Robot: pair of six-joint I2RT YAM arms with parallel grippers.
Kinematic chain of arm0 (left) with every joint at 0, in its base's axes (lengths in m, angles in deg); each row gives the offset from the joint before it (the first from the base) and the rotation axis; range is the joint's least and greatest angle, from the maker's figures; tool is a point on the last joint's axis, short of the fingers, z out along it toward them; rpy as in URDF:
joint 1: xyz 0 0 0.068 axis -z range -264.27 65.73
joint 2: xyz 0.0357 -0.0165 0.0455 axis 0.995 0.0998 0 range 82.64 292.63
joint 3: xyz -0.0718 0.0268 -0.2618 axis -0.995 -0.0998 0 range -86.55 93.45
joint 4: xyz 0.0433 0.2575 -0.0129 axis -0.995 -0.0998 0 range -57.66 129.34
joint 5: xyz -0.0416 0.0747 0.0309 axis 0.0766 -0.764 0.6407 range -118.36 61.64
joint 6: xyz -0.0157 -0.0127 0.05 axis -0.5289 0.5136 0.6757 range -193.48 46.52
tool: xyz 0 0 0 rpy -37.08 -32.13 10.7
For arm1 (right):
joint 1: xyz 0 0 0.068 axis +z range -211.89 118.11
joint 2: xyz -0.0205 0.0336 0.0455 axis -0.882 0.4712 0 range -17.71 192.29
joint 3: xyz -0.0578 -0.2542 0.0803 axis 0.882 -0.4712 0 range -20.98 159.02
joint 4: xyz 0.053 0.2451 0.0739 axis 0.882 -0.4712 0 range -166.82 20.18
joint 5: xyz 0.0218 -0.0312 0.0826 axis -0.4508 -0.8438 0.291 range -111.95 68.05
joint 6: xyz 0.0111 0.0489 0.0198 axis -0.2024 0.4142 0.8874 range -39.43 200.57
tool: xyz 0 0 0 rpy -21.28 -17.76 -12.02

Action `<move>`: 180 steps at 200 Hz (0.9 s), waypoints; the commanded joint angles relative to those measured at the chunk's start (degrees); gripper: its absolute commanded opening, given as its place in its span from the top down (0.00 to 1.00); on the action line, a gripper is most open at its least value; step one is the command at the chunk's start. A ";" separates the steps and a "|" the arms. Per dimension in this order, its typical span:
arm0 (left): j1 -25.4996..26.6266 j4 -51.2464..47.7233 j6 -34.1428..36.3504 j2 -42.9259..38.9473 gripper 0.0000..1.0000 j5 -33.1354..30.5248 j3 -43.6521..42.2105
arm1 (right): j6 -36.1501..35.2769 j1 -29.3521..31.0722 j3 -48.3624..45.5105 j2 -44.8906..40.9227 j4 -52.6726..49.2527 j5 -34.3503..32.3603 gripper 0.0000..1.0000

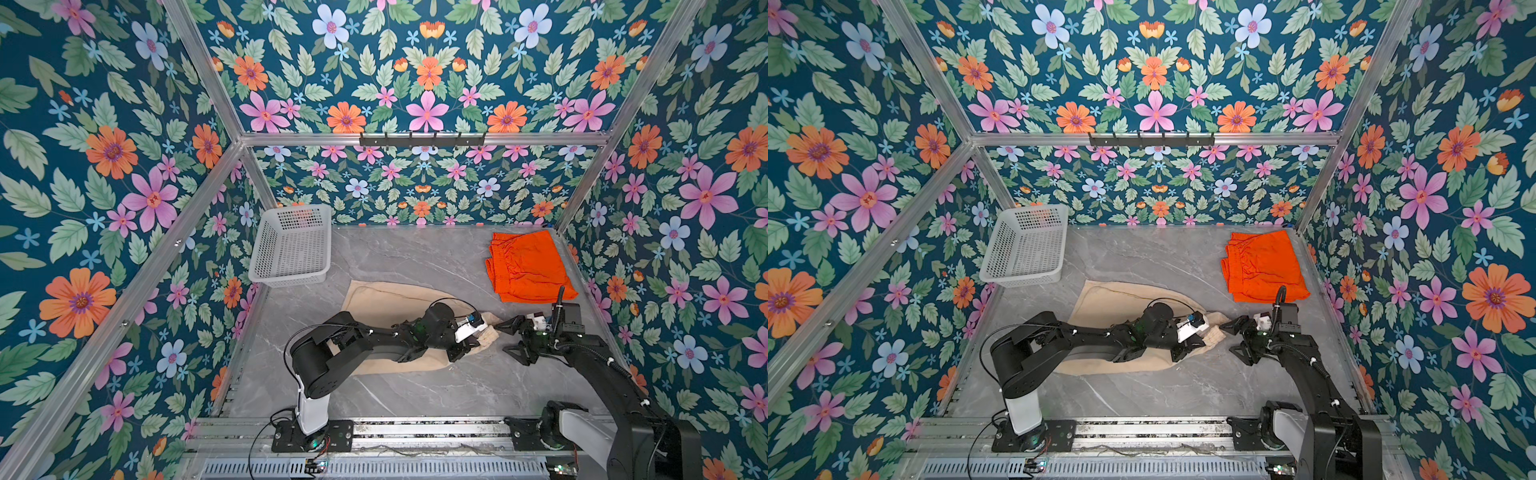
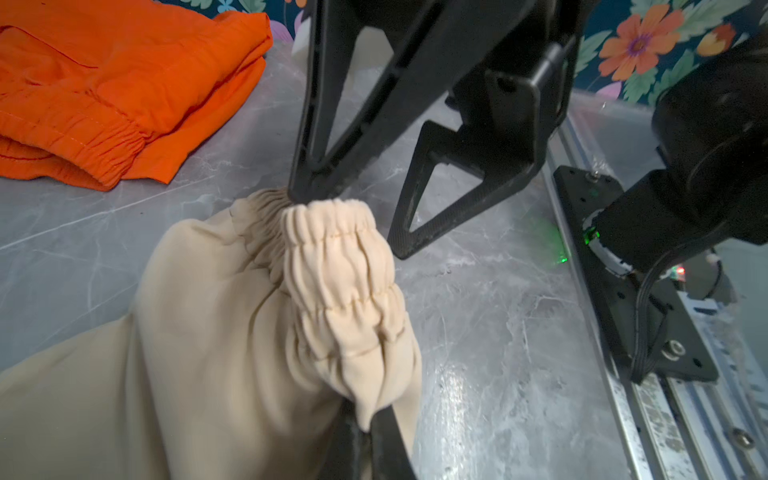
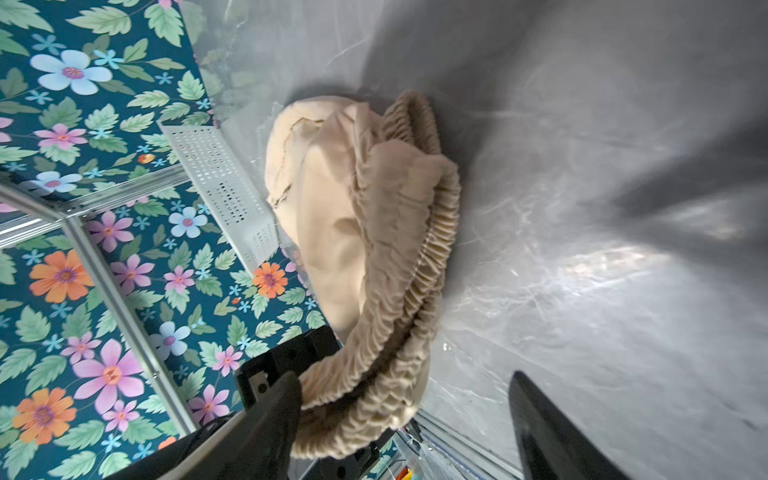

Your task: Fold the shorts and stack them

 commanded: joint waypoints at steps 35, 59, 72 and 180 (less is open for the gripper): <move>0.19 5.51 -0.72 -0.65 0.99 4.74 0.54 | 11.73 4.25 -1.21 5.16 16.05 1.80 0.22; 0.50 3.28 1.24 -0.57 0.99 4.37 1.28 | 12.72 5.00 -0.44 7.75 19.23 1.62 0.23; 0.84 0.63 3.42 -0.72 0.99 3.33 1.92 | 12.80 5.08 -0.33 8.56 19.76 1.80 0.23; 1.66 -8.71 10.44 -0.52 0.96 -0.63 5.52 | 10.32 7.81 0.42 8.89 14.49 -1.03 0.23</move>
